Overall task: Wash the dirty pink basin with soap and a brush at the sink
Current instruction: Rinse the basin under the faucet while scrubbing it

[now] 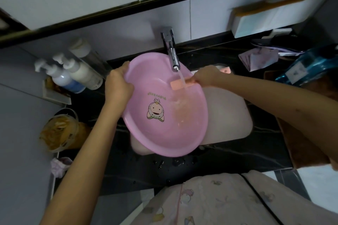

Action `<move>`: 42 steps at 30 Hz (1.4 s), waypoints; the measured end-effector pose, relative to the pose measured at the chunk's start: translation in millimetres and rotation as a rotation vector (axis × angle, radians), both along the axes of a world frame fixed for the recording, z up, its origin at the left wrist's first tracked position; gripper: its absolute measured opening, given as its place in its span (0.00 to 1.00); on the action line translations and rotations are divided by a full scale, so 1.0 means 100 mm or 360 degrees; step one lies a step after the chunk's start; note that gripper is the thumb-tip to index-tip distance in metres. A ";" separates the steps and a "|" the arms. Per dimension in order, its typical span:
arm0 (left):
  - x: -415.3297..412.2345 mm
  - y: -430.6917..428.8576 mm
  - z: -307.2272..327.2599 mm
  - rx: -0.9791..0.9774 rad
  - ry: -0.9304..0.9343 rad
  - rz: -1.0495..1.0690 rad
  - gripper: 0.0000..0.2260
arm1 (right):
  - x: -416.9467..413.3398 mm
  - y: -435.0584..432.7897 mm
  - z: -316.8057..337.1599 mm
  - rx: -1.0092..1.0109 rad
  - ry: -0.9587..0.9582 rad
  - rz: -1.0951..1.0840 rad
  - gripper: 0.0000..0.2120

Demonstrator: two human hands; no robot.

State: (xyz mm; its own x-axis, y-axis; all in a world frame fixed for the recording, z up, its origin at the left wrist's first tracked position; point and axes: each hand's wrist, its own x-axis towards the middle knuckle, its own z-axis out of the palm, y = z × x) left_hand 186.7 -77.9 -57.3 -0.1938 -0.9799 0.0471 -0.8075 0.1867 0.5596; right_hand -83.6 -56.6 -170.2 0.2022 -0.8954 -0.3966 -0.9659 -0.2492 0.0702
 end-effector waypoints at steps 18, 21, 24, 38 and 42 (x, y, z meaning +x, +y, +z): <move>0.02 -0.10 -0.02 0.0031 -0.0185 0.0006 0.31 | 0.04 0.39 -0.19 0.0338 -0.0167 -0.0373 0.16; 0.06 -0.15 -0.03 0.0178 -0.0122 0.0020 0.33 | 0.19 0.69 -0.40 0.0677 -0.0695 -0.0670 0.19; 0.08 -0.10 -0.01 0.0216 0.0020 0.0081 0.34 | 0.27 0.84 -0.44 0.0901 -0.1001 -0.0759 0.19; -0.34 -0.44 0.37 0.0392 -0.0375 -0.0208 0.22 | 0.05 -0.01 -0.08 -0.0068 -0.0232 -0.0017 0.22; -0.50 -0.52 0.46 0.0434 -0.0562 -0.0274 0.18 | 0.10 0.07 -0.12 0.0059 -0.0440 -0.0183 0.21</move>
